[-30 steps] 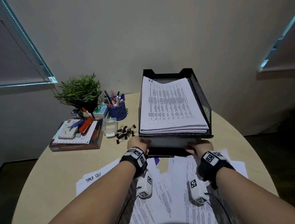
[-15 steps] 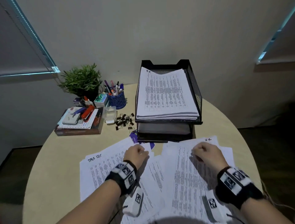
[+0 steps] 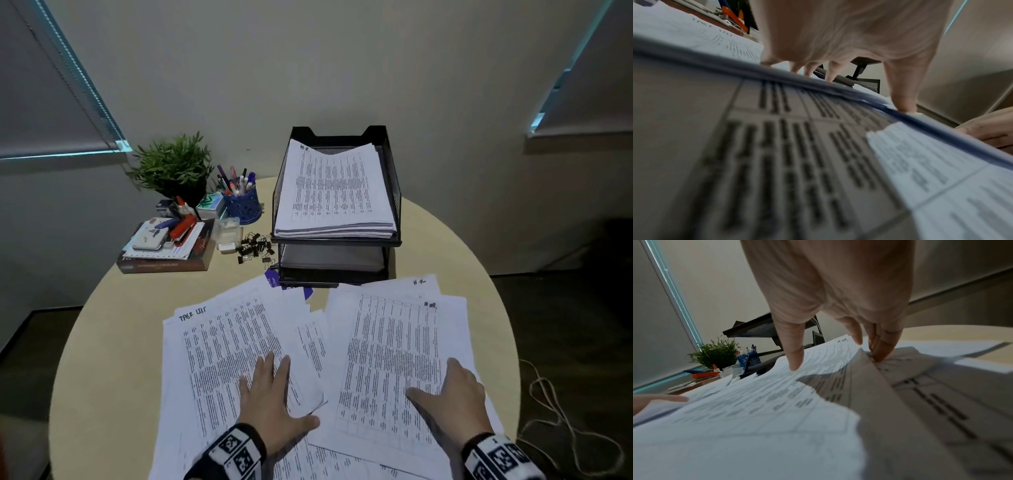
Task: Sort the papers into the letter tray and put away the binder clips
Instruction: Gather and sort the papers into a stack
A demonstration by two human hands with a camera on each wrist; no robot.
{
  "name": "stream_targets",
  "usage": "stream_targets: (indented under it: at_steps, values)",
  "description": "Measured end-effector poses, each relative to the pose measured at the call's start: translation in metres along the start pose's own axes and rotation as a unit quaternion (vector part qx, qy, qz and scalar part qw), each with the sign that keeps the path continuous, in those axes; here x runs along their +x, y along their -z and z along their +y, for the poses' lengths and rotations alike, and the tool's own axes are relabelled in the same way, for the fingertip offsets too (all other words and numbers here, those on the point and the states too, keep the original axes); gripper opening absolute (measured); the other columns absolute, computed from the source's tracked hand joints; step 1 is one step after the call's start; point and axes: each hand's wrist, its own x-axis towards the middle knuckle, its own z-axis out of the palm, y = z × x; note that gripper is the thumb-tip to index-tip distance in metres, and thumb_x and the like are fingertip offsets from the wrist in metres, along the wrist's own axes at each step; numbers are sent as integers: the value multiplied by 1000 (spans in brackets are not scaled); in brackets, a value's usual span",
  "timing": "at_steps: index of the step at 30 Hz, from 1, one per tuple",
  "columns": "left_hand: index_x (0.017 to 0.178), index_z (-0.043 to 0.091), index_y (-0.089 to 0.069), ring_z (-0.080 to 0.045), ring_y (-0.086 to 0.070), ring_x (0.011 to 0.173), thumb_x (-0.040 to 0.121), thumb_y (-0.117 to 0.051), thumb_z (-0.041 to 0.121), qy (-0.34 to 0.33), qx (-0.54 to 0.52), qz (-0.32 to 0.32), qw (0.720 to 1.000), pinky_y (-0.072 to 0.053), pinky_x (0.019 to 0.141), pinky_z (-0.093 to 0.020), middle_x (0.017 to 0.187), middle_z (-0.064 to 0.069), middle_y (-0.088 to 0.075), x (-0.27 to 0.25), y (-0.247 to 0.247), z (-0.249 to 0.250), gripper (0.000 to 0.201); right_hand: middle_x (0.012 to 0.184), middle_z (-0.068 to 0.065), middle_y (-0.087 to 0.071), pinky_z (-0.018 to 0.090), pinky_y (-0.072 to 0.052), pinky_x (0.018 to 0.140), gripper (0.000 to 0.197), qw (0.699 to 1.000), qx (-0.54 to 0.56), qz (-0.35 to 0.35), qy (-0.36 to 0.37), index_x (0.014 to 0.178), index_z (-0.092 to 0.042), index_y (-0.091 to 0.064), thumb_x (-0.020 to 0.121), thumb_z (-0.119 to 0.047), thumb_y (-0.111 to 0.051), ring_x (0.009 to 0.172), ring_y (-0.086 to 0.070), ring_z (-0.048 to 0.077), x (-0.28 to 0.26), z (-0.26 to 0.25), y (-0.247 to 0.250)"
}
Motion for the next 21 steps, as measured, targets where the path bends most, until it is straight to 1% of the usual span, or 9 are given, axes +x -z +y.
stream_targets:
  at_steps: [4,6,8,10,13,14,16,19,21]
  values:
    - [150,24,8,-25,21,144,83,-49,60,-1,38,-2,999,11,114,-50,156,-3,21,-2,1,4,95,148,19,-24,41,-32,107,104,999,49,3,-5,149,-7,-7,75,-26,-77,135,-25,34,2,-5,-1]
    - [151,23,2,-26,16,145,95,-36,47,-11,50,5,999,7,115,-50,158,-3,16,-4,2,6,72,144,22,-31,35,-43,90,101,995,101,-1,-9,149,-10,-4,78,-13,-74,126,-42,35,9,-1,-5]
    - [151,20,-8,-25,8,147,101,-25,35,-12,5,30,999,2,117,-49,159,-3,5,-3,2,5,55,119,21,-53,29,-43,68,90,985,173,-5,-26,149,-13,-11,81,-5,-68,90,-60,31,18,8,-12]
    - [147,13,-25,-27,-9,146,100,-25,43,9,-121,47,991,-7,119,-48,157,-6,-17,-7,6,4,56,92,7,-54,26,-40,59,71,963,269,-10,-31,145,-11,-26,84,1,-62,65,-51,20,25,19,-15]
    - [134,17,-49,-21,-49,124,78,-25,77,-8,-304,88,949,-39,105,-35,129,2,-56,-14,11,-4,85,111,-1,-53,33,-49,78,58,945,324,-34,-30,138,-6,-42,83,-3,-60,84,-58,21,35,36,-18]
    - [132,19,-51,-14,-53,119,77,-28,75,-26,-333,84,939,-41,98,-25,124,9,-58,-18,13,-5,81,118,2,-59,39,-50,88,50,946,323,-37,-21,131,-8,-50,82,-7,-61,91,-61,24,38,39,-17]
    - [129,25,-53,-8,-52,116,84,-30,68,-53,-317,28,946,-39,93,-15,122,13,-56,-25,14,0,67,112,6,-68,48,-48,95,33,953,301,-34,-6,114,-13,-61,82,-14,-60,98,-63,29,54,53,-19]
    - [95,35,-58,-14,-60,97,74,-23,82,-95,-190,-18,977,-46,95,-33,102,6,-66,-35,12,7,63,111,7,-68,47,-48,96,28,972,234,-13,17,108,-13,-63,81,-20,-62,101,-62,28,39,39,-1]
    - [86,28,-64,-16,-60,92,76,-35,68,-106,-229,-9,968,-47,94,-39,94,2,-66,-38,11,9,51,122,14,-60,46,-43,101,25,986,158,32,34,108,-5,-65,85,-15,-62,112,-55,32,31,31,8]
